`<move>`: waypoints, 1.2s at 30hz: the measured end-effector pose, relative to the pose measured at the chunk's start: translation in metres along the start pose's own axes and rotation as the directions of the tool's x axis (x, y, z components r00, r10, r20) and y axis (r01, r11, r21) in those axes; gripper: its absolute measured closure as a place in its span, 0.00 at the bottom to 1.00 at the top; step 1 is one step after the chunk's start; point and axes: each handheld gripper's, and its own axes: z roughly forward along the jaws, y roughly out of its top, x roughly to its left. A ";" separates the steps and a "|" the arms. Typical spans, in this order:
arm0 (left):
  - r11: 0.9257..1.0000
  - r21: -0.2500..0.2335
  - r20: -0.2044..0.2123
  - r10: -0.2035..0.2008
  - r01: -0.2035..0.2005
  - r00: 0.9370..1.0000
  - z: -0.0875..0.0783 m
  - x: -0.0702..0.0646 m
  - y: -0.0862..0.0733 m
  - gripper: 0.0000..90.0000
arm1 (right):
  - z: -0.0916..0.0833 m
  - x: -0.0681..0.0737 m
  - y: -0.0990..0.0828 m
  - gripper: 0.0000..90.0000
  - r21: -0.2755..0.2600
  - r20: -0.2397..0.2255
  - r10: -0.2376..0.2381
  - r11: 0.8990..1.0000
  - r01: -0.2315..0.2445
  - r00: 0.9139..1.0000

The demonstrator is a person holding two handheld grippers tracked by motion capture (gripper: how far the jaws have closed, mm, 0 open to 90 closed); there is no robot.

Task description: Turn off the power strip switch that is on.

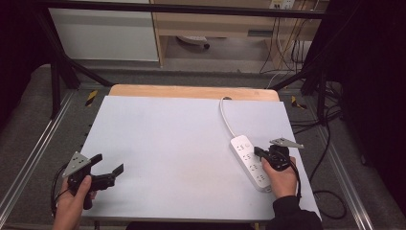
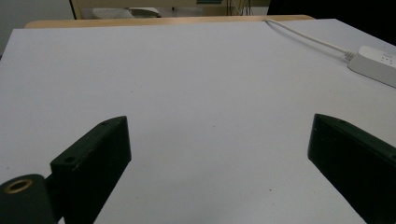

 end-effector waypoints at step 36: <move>1.000 0.003 0.003 0.004 -0.004 1.000 0.001 -0.001 0.000 0.07 | 0.005 0.000 -0.003 1.00 0.015 -0.002 0.007 1.000 -0.007 1.000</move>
